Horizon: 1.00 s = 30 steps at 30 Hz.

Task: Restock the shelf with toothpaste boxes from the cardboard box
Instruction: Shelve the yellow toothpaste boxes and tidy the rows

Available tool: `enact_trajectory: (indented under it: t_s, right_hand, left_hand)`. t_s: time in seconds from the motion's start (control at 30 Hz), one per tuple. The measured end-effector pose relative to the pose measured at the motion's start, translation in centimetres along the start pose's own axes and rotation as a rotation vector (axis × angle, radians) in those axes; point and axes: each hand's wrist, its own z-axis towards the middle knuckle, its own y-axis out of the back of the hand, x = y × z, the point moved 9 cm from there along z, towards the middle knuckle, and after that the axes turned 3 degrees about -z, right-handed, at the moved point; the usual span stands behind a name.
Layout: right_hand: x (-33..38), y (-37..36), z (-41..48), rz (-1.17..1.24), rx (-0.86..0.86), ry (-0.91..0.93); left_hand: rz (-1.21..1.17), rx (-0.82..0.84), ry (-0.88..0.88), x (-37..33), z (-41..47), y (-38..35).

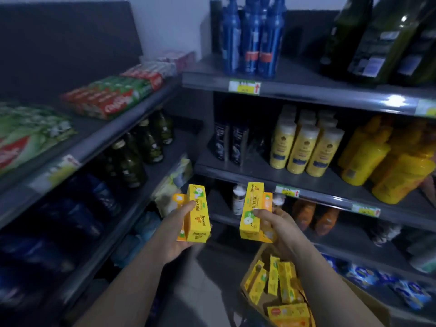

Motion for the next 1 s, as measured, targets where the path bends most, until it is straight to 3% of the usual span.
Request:
enact_trajectory:
  t_s: [0.27, 0.43, 0.7, 1.0]
  right_hand:
    - [1.7, -8.7, -2.9, -0.1, 0.344, -0.023]
    - [1.5, -15.8, -7.6, -0.21, 0.629, 0.048]
    - [-0.5, -26.6, -17.2, -0.406, 0.914, 0.198]
    - [-2.7, -36.9, -31.4, -0.434, 1.133, 0.333]
  left_hand:
    - [0.005, -0.24, -0.202, -1.5, -9.9, 6.0]
    - [-0.008, -0.495, -0.375, -0.7, -18.4, 11.3]
    - [-0.129, -0.989, -0.641, 3.1, -35.5, 20.3]
    - [-0.42, -1.199, -0.978, 7.4, -52.9, 26.8]
